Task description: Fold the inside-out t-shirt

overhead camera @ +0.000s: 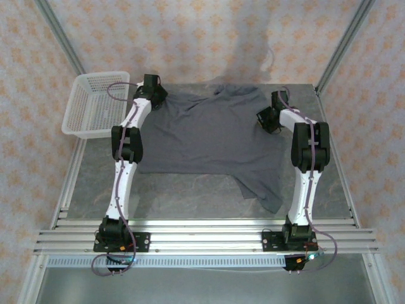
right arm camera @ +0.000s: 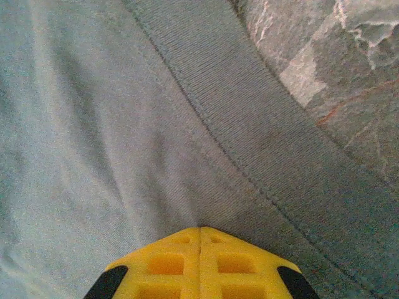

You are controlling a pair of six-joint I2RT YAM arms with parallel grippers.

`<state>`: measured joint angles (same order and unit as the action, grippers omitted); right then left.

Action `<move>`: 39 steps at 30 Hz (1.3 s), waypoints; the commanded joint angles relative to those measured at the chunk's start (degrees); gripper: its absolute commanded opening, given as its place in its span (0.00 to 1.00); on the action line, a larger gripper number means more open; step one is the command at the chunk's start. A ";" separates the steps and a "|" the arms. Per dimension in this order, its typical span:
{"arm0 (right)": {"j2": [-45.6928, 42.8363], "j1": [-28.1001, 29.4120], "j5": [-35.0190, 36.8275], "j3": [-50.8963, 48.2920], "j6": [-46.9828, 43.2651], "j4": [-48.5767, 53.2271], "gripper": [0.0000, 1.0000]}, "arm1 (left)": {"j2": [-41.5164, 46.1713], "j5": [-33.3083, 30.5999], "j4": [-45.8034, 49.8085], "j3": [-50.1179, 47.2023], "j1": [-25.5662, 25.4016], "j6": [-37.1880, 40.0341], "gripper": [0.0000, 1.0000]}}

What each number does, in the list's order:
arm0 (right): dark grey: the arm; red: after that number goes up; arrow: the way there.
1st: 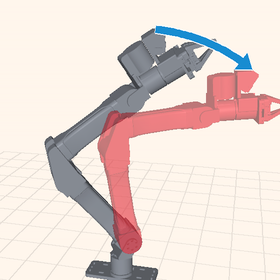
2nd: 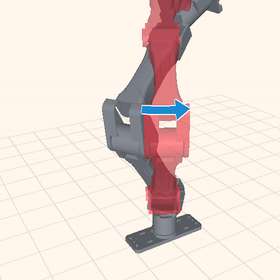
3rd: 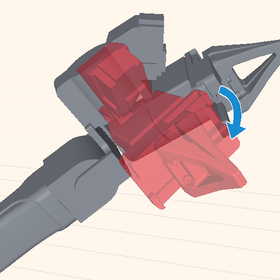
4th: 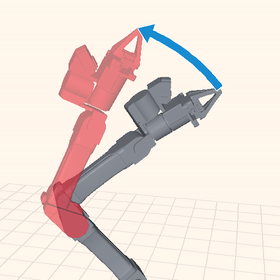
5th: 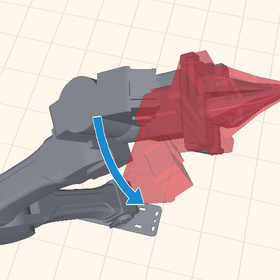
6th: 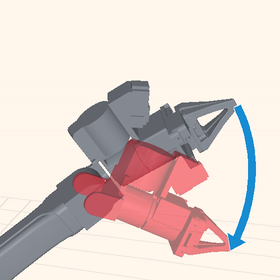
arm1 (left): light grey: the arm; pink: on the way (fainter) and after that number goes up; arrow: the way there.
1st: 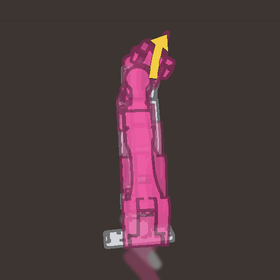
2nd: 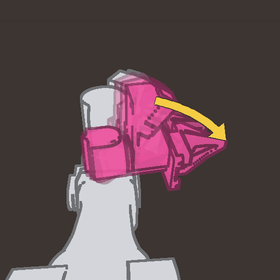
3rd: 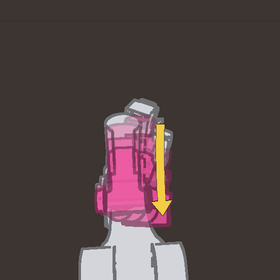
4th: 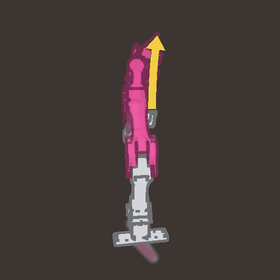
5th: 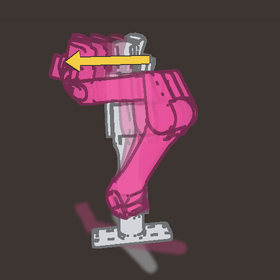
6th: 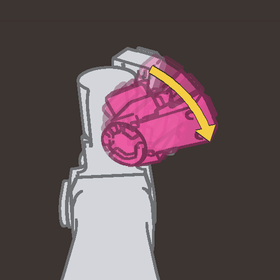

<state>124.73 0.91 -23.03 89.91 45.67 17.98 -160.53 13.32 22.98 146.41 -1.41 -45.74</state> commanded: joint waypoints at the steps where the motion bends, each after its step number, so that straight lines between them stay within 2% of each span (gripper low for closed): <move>1: -13.15 -0.11 3.04 -3.76 -3.35 0.48 0.04 | 14.84 9.89 -4.34 -10.51 -0.38 3.00 0.05; 4: -25.93 -0.16 8.59 -14.75 -5.33 0.04 0.12 | 31.92 11.93 -17.58 -31.41 -1.13 3.19 0.20; 6: -34.06 -0.58 11.64 -22.77 -5.85 0.72 0.16 | 41.18 12.58 -20.89 -41.45 -1.31 3.34 0.28; 10: -48.85 -1.71 19.91 -38.16 -7.33 4.47 0.21 | 59.47 13.07 -24.76 -61.62 -2.31 4.13 0.34; 12: -53.43 -2.52 21.96 -44.85 -7.36 4.20 0.21 | 67.50 11.62 -26.10 -71.15 -3.55 5.28 0.37; 17: -54.44 -7.41 10.33 -52.64 -10.17 3.19 0.23 | 82.98 7.11 -22.28 -88.01 -8.85 8.56 0.41; 19: -53.45 -7.41 5.47 -54.72 -11.10 0.54 0.28 | 87.94 5.99 -20.97 -94.01 -10.13 8.25 0.41; 25: -49.28 -7.37 3.02 -57.03 -11.92 -3.02 0.30 | 99.71 -0.14 -12.10 -103.50 -10.28 9.91 0.43; 30: -46.23 -7.41 1.51 -57.56 -10.97 -4.76 0.30 | 102.51 -6.06 -1.61 -103.76 -10.19 11.62 0.46; 32: -45.71 -7.41 0.92 -57.58 -10.12 -5.47 0.24 | 102.53 -7.31 0.22 -104.07 -10.14 10.99 0.46; 36: -47.47 -7.41 0.98 -56.16 -8.38 -2.64 0.00 | 102.01 -7.99 1.35 -105.36 -10.01 9.00 0.46; 39: -54.15 -7.41 2.15 -54.56 -6.81 1.35 0.00 | 101.04 -10.38 4.96 -105.26 -9.51 6.64 0.46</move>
<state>76.05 -6.68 -21.67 33.28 37.28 15.97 -58.72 7.33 22.59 41.60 -11.70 -36.95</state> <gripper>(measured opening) 0.041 0.464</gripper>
